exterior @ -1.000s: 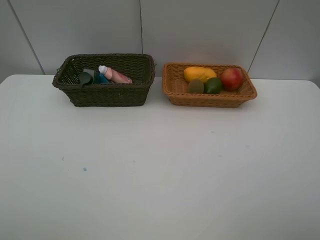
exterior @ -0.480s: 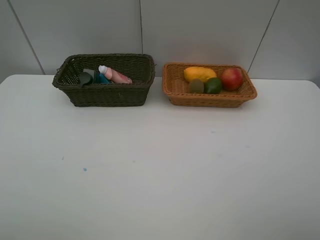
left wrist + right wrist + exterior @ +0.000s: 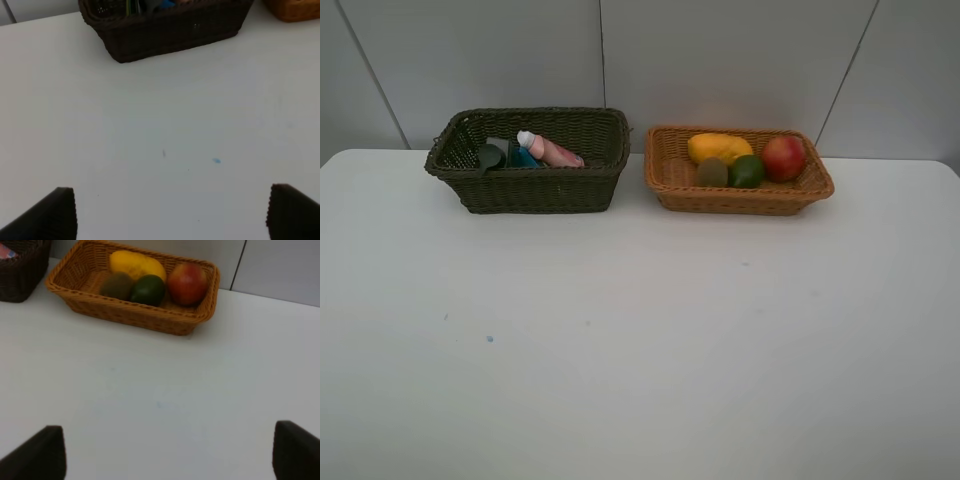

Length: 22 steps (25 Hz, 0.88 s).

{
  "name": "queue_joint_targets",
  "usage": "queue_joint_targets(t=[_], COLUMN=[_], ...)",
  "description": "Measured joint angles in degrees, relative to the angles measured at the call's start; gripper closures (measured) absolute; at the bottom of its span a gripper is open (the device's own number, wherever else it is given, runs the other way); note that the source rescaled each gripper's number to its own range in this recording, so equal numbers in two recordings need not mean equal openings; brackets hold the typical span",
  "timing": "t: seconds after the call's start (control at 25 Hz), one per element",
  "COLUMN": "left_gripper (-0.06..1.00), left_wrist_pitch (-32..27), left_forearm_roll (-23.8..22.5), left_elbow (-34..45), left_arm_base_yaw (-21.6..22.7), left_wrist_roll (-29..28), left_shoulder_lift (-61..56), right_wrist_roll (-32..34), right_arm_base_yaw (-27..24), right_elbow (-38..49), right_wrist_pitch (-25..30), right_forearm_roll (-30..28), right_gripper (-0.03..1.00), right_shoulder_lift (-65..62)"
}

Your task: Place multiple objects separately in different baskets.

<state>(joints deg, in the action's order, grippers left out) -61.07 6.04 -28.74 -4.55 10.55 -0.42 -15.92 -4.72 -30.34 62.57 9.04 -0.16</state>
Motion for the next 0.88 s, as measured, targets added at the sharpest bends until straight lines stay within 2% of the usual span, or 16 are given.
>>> queue_joint_targets(t=[0.88], left_gripper=[-0.06], left_wrist_pitch=[0.0], left_forearm_roll=[0.0], left_elbow=[0.0], left_arm_base_yaw=[0.0], left_wrist_roll=[0.0], left_shoulder_lift=[0.0], right_wrist_roll=[0.0], right_arm_base_yaw=[0.0], right_elbow=[0.0], right_wrist_pitch=[0.0], right_forearm_roll=[0.0], right_gripper=[-0.03], right_shoulder_lift=[0.0])
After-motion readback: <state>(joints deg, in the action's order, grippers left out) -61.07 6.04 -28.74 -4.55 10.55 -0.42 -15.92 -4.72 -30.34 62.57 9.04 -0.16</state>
